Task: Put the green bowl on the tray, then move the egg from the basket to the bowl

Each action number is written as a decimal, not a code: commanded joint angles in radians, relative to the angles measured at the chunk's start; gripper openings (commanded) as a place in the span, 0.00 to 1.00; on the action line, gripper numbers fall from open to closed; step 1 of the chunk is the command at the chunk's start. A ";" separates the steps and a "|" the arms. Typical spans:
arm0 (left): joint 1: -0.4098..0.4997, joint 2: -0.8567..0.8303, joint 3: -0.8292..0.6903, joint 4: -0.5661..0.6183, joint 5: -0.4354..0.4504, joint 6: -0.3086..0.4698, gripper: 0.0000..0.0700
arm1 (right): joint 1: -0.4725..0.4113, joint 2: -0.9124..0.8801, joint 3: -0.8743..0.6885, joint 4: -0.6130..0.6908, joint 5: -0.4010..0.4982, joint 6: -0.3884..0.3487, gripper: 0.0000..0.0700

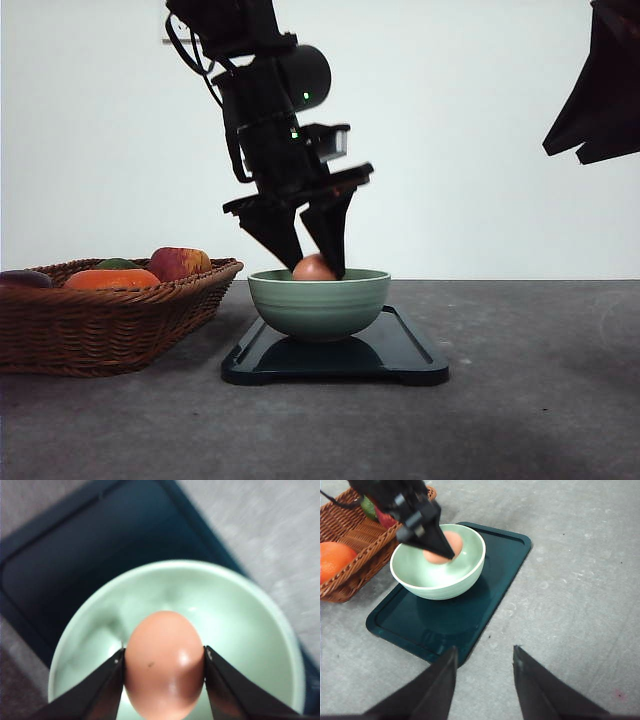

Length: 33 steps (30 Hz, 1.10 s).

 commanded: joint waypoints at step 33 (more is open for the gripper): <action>-0.031 0.082 0.025 0.021 -0.040 0.031 0.33 | 0.005 0.006 0.001 0.008 0.005 0.011 0.30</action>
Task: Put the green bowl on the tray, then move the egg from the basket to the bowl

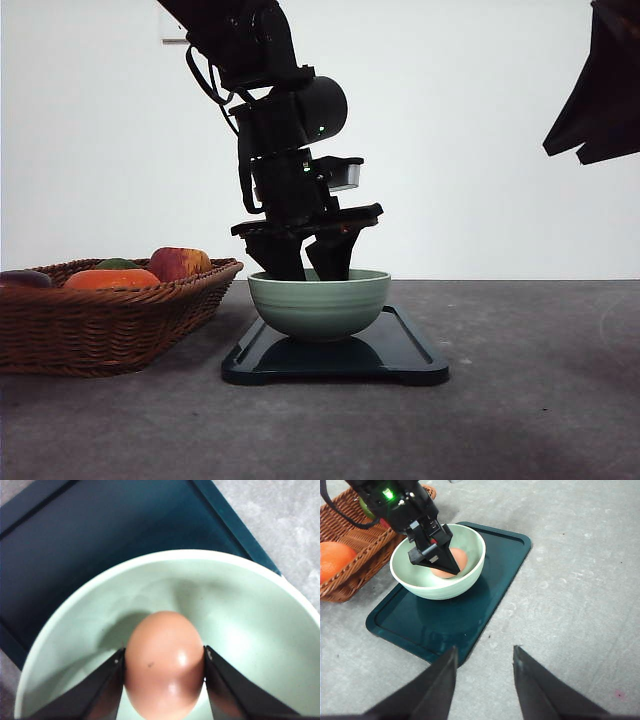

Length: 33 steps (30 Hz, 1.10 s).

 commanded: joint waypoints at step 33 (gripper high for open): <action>-0.002 -0.113 0.264 -0.245 0.015 -0.104 0.61 | 0.005 0.006 0.001 -0.038 0.005 0.010 0.30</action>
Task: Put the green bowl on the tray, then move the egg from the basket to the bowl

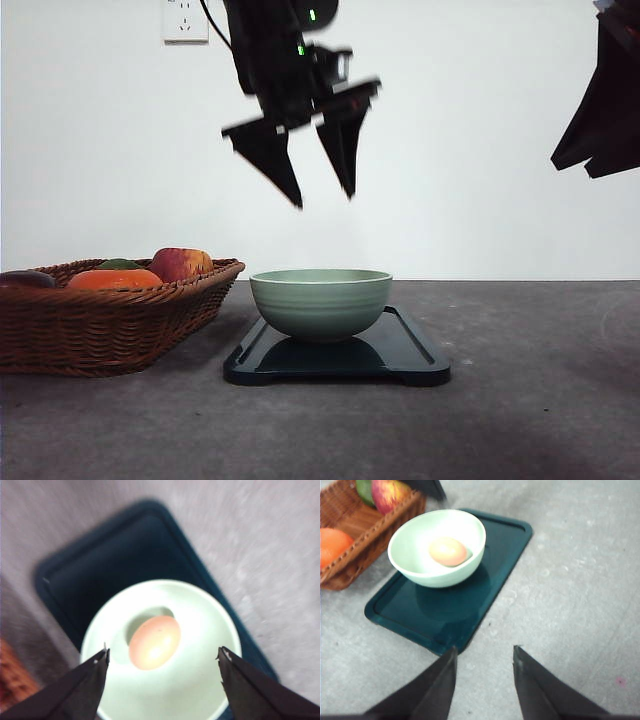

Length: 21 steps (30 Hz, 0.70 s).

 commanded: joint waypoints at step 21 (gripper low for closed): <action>0.018 -0.417 -0.425 0.392 0.051 -0.004 0.61 | 0.005 0.006 0.001 0.008 0.003 0.010 0.30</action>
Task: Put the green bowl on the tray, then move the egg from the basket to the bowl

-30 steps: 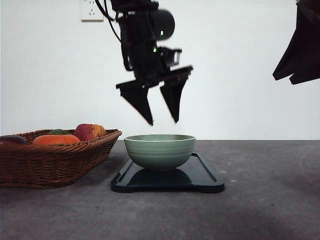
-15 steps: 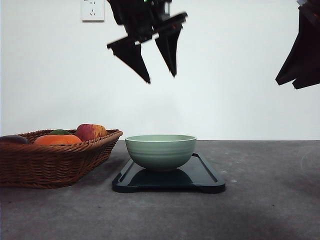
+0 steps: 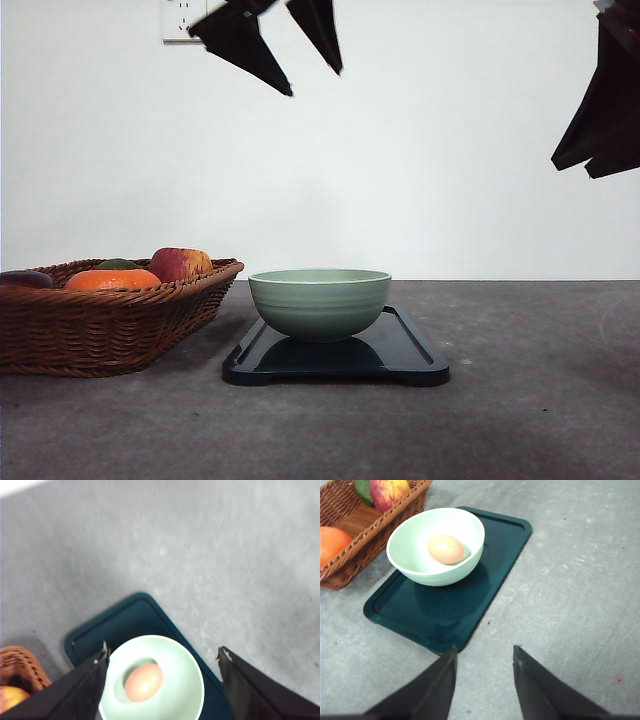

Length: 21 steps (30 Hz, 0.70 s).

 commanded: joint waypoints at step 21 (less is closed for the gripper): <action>0.097 -0.827 -1.060 0.326 -0.089 -0.243 0.61 | 0.006 0.006 0.001 0.009 -0.004 -0.024 0.30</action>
